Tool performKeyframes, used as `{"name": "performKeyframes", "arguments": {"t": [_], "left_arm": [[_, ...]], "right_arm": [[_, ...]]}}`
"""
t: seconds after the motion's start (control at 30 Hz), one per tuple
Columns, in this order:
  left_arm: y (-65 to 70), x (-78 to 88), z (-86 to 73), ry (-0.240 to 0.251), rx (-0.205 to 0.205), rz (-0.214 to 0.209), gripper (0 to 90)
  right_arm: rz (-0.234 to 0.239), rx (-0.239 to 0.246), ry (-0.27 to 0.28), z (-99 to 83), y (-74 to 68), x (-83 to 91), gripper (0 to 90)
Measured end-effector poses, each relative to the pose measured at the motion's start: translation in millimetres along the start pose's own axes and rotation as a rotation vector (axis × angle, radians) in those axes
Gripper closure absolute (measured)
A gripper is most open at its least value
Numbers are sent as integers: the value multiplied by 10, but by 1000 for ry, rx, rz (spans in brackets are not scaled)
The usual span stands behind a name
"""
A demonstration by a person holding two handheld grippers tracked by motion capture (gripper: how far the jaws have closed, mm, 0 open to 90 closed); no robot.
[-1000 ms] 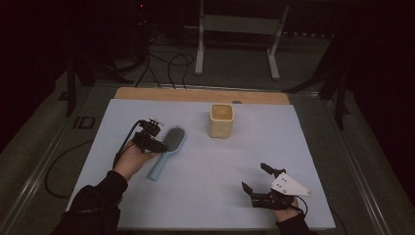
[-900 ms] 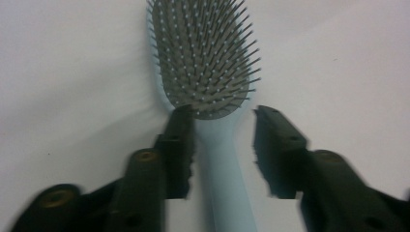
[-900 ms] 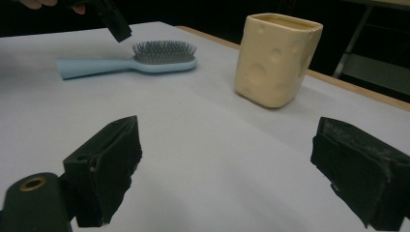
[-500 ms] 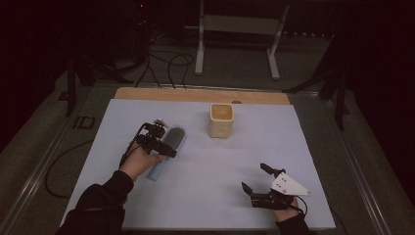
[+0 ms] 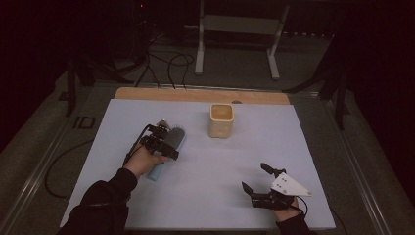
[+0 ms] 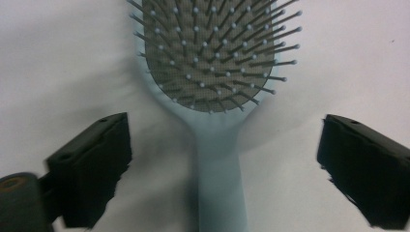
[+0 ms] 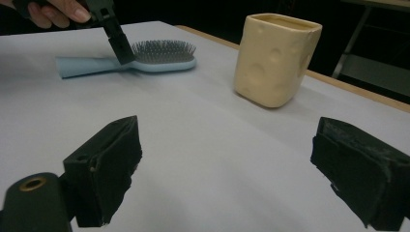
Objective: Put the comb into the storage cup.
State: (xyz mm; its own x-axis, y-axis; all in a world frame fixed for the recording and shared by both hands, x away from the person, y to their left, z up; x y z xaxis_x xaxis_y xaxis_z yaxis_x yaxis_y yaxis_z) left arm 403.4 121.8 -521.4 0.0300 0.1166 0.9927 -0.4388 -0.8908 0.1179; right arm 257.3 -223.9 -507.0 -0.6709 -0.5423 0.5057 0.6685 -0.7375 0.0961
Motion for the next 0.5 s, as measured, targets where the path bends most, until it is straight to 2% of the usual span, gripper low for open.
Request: {"name": "performKeyframes", "arguments": {"t": [0.17,0.23,0.27,0.37,0.5], "left_arm": [[7,-44,-11,-16,9,3,177],[12,-47,-11,-7,6,-6,276],[17,-43,-10,1,0,-16,276],[-3,-37,-8,12,5,1,370],[-11,-68,-6,-16,9,17,389]], "right_arm": [[-5,4,2,2,-2,5,101],[-3,-1,5,5,2,6,101],[-3,0,2,2,-1,6,101],[-6,0,2,4,0,5,101],[-9,3,-1,0,-1,0,101]]}}
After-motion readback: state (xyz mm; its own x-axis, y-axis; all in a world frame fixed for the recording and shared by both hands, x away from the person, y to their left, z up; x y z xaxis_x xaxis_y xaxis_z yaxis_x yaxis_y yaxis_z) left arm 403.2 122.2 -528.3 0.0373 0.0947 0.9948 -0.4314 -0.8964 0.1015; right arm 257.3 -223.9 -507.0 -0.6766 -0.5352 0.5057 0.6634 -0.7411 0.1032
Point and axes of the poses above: each handheld gripper's, and its own axes: x roughly backward along the jaws, z roughly out of its top, y roughly to its right, the point moved 4 cm from there along -x, roughly forward along the jaws, and after that the axes turned 13 degrees about -y, right-handed, at the moved point
